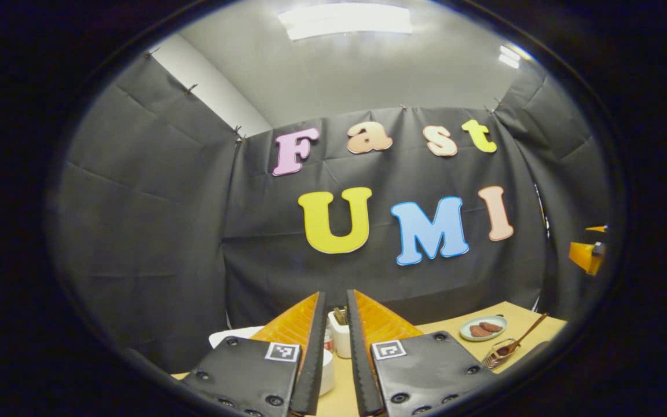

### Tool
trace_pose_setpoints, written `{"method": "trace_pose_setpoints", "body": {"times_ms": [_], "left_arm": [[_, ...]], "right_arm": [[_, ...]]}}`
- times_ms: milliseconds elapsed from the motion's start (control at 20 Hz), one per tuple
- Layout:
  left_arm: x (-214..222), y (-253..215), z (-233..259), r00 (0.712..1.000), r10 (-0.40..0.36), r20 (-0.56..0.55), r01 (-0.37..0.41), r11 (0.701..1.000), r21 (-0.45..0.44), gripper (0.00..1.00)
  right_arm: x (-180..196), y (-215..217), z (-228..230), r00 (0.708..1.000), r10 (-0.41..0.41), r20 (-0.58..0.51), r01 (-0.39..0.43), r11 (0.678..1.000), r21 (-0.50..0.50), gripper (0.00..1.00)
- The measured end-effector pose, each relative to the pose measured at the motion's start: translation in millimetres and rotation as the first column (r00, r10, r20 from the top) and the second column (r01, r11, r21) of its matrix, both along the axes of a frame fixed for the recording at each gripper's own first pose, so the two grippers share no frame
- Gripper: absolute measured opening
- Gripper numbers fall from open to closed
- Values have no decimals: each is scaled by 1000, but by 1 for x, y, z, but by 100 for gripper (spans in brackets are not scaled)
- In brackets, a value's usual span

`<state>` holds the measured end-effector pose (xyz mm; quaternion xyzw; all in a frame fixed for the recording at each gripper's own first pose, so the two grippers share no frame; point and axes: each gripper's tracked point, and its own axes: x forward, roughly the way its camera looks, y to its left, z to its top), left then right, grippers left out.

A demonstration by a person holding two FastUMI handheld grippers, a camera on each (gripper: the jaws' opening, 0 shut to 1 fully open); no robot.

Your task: Close the left gripper, press the button to open the rice cooker; take a wooden spoon from the chopstick holder with the right hand, scoop a spoonful of rice and pour it into the rice cooker, then put the wooden spoon back into the chopstick holder.

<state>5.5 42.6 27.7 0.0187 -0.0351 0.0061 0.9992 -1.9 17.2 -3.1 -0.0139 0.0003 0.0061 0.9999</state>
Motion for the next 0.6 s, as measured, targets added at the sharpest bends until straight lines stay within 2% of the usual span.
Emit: {"method": "trace_pose_setpoints", "body": {"times_ms": [50, 150, 400, 500, 600], "left_arm": [[2, 8, 1, 1000, 28, 5, -27, 1000, -5, 31], [5, 14, -3, 1000, 25, -3, -25, 999, -21, 10], [27, 30, -20, 998, 3, -57, -5, 999, -42, 11], [39, 44, -29, 997, 9, -78, -14, 998, -69, 12], [52, 62, -41, 994, 20, -109, -31, 995, -96, 10]], "right_arm": [[0, -1, -1, 1000, -8, -2, 8, 1000, -2, 95], [2, 0, -2, 1000, -15, -4, 14, 1000, -9, 95], [6, 4, 0, 1000, -22, 3, 22, 999, -23, 95], [6, 4, -4, 999, -43, -4, 43, 999, -29, 95], [6, 4, -10, 998, -58, -21, 58, 998, -28, 95]]}}
